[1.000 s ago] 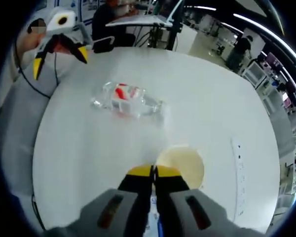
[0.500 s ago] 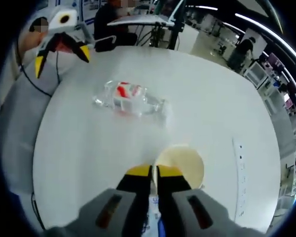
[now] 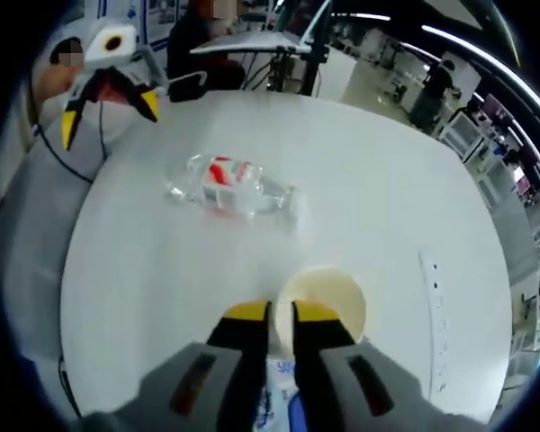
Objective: Arrange the tabletop items into an orderly group along one side of the table until the central work area is clear of visible clutter.
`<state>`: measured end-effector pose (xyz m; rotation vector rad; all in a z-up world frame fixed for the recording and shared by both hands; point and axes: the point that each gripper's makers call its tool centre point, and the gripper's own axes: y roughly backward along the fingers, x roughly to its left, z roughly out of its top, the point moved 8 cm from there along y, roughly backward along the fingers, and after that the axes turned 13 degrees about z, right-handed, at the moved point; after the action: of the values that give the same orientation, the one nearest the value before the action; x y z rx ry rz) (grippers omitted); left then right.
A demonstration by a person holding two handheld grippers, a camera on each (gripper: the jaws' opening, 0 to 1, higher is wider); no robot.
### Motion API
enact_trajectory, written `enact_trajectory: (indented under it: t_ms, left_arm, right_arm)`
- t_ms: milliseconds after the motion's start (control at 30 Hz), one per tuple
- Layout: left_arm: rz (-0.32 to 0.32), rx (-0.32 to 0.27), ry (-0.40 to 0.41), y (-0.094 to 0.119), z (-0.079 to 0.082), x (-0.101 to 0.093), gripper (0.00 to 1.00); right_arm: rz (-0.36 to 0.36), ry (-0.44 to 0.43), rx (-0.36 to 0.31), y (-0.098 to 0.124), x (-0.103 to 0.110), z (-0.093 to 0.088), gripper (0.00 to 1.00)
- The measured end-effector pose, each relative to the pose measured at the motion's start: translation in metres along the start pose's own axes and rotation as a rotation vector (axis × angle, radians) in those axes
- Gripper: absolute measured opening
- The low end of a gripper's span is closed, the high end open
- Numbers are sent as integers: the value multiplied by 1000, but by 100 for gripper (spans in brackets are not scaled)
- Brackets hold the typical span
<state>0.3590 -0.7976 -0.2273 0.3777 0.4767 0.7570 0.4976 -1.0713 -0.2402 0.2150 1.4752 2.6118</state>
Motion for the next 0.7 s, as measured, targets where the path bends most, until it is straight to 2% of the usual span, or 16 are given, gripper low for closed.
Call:
enact_trajectory:
  t_ms: [700]
  left_arm:
    - [-11,-6,-14,1,6,-4,68]
  right_arm:
    - [-47,-11,-72,19,5,6,19]
